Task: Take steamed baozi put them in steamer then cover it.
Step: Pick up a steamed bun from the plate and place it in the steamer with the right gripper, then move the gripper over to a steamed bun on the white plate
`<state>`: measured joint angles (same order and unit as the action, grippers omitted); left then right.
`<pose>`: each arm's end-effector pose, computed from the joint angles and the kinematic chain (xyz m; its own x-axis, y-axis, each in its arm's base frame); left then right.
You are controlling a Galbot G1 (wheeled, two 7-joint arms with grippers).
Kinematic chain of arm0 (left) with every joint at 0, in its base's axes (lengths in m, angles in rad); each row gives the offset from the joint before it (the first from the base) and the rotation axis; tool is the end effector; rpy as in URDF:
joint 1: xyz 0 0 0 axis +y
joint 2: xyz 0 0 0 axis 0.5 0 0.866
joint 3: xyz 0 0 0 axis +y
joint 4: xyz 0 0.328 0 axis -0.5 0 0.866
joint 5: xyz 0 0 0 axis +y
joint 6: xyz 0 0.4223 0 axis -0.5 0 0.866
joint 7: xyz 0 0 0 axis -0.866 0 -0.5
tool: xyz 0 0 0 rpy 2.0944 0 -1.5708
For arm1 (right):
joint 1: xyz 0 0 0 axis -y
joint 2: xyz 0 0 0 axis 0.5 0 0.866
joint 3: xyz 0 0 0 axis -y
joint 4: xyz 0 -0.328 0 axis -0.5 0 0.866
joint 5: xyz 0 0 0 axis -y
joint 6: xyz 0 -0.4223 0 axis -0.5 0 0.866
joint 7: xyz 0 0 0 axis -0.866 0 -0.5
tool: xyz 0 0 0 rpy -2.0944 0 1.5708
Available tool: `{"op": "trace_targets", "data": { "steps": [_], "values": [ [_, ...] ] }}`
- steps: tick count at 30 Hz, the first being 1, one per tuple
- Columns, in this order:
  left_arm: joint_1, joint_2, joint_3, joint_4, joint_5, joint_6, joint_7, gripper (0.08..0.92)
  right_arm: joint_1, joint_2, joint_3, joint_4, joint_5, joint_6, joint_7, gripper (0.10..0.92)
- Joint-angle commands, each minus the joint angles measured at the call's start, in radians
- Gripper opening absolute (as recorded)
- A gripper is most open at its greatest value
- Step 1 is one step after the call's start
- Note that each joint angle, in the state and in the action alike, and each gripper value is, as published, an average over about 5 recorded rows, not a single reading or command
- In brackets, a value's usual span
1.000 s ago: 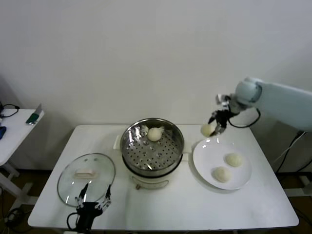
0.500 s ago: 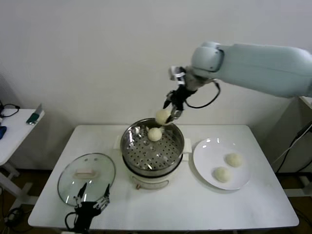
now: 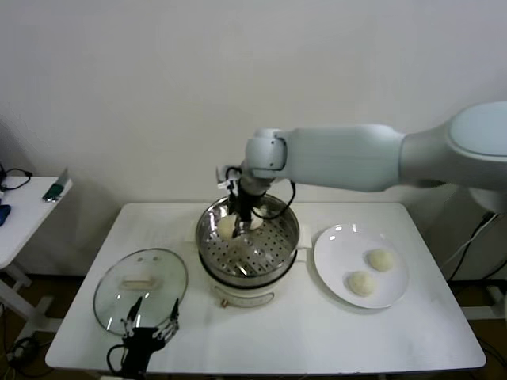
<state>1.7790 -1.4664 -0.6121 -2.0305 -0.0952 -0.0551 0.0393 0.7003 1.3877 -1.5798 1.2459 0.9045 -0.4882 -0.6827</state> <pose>0.1893 0.0479 -0.3534 -0.9776 0.0088 0.2102 0.0169 0.9992 0.0366 0.5455 0.2548 -0.1090 -0.1833 -0.2928 0.9384 -0.9515 -0.1870 -0.2442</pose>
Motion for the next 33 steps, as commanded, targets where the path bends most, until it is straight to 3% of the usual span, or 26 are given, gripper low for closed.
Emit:
{"op": "trace_targets", "data": {
  "steps": [1, 7, 11, 17, 22, 29, 33],
  "values": [
    [-0.003, 0.002, 0.001, 0.003, 0.001, 0.0, 0.001, 0.823, -0.156, 0.056, 0.035, -0.075, -0.057, -0.046, 0.144, 0.67],
    [-0.003, 0.004, 0.001, 0.003, 0.001, 0.001, 0.001, 0.823, -0.157, 0.057, 0.038, -0.068, -0.049, -0.045, 0.143, 0.68],
    [-0.002, 0.005, 0.001, 0.001, 0.001, 0.002, 0.001, 0.823, -0.088, 0.022, 0.043, -0.045, -0.04, -0.009, 0.085, 0.76],
    [0.002, 0.004, 0.003, -0.01, 0.006, 0.008, 0.002, 0.823, 0.17, -0.125, -0.071, -0.018, -0.033, 0.185, -0.201, 0.821],
    [0.002, 0.007, 0.005, -0.012, 0.008, 0.009, 0.003, 0.823, 0.305, -0.377, -0.17, 0.034, 0.014, 0.29, -0.417, 0.823],
    [-0.014, 0.009, 0.003, -0.006, 0.005, 0.018, 0.003, 0.823, 0.299, -0.692, -0.306, 0.128, -0.213, 0.329, -0.425, 0.823],
    [-0.025, 0.007, 0.002, -0.005, 0.004, 0.023, 0.004, 0.823, 0.247, -0.777, -0.324, 0.192, -0.318, 0.302, -0.375, 0.823]
  ]
}}
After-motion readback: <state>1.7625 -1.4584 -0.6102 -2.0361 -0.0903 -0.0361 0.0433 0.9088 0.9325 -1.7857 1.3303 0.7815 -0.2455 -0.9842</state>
